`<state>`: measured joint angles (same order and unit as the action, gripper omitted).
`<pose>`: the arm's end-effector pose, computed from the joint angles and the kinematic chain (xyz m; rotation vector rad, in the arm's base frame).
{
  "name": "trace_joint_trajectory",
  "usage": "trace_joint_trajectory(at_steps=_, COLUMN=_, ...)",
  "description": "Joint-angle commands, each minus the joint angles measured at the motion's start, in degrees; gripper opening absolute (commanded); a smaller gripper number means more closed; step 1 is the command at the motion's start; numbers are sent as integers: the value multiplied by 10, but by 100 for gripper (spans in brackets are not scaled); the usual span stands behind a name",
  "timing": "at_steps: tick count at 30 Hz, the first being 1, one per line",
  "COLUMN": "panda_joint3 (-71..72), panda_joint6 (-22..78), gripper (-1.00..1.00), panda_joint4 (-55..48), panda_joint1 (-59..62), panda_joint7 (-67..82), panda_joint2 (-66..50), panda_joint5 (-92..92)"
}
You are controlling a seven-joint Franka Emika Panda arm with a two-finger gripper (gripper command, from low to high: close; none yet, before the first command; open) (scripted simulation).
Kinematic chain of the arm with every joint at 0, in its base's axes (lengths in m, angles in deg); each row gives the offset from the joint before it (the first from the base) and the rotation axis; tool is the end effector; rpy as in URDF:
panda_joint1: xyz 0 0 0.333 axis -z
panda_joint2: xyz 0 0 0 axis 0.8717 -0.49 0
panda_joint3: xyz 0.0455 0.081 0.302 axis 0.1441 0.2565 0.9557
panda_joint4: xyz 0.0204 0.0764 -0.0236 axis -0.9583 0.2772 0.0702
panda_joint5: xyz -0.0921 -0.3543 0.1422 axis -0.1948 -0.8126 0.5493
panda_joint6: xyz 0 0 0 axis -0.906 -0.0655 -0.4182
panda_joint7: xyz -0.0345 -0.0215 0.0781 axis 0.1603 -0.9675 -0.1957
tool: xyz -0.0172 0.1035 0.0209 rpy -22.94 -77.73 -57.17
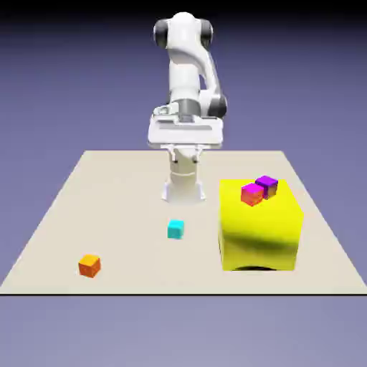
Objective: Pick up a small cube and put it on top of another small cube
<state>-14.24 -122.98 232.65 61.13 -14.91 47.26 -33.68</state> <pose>0.3995 -0.0078 0.4511 -2.4546 1.0683 -0.9789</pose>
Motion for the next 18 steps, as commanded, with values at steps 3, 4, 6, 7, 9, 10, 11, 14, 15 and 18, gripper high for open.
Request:
trace_joint_trajectory(at_steps=3, panda_joint3=-11, panda_joint6=34, gripper=0, panda_joint4=-39, panda_joint1=29, panda_joint7=-63, panda_joint2=-62, panda_joint5=29)
trace_joint_trajectory(at_steps=4, panda_joint3=-15, panda_joint6=46, gripper=0, panda_joint4=-53, panda_joint1=38, panda_joint7=-84, panda_joint2=-83, panda_joint5=39)
trace_joint_trajectory(at_steps=6, panda_joint3=-22, panda_joint6=68, gripper=0, panda_joint4=-79, panda_joint1=58, panda_joint7=-126, panda_joint2=-125, panda_joint5=58)
trace_joint_trajectory(at_steps=7, panda_joint3=-26, panda_joint6=80, gripper=0, panda_joint4=-92, panda_joint1=67, panda_joint7=-147, panda_joint2=-145, panda_joint5=68)
trace_joint_trajectory(at_steps=9, panda_joint3=-33, panda_joint6=103, gripper=0, panda_joint4=-118, panda_joint1=86, panda_joint7=-190, panda_joint2=-187, panda_joint5=87)
trace_joint_trajectory(at_steps=10, panda_joint3=-37, panda_joint6=114, gripper=0, panda_joint4=-131, panda_joint1=96, panda_joint7=-211, panda_joint2=-208, panda_joint5=97)
trace_joint_trajectory(at_steps=11, panda_joint3=-41, panda_joint6=125, gripper=0, panda_joint4=-145, panda_joint1=106, panda_joint7=-232, panda_joint2=-228, panda_joint5=107)
trace_joint_trajectory(at_steps=14, panda_joint3=-52, panda_joint6=160, gripper=0, panda_joint4=-184, panda_joint1=134, panda_joint7=-295, panda_joint2=-291, panda_joint5=136)
trace_joint_trajectory(at_steps=15, panda_joint3=-56, panda_joint6=171, gripper=0, panda_joint4=-197, panda_joint1=144, panda_joint7=-316, panda_joint2=-311, panda_joint5=146)
trace_joint_trajectory(at_steps=18, panda_joint3=-67, panda_joint6=205, gripper=0, panda_joint4=-237, panda_joint1=173, panda_joint7=-379, panda_joint2=-374, panda_joint5=175)
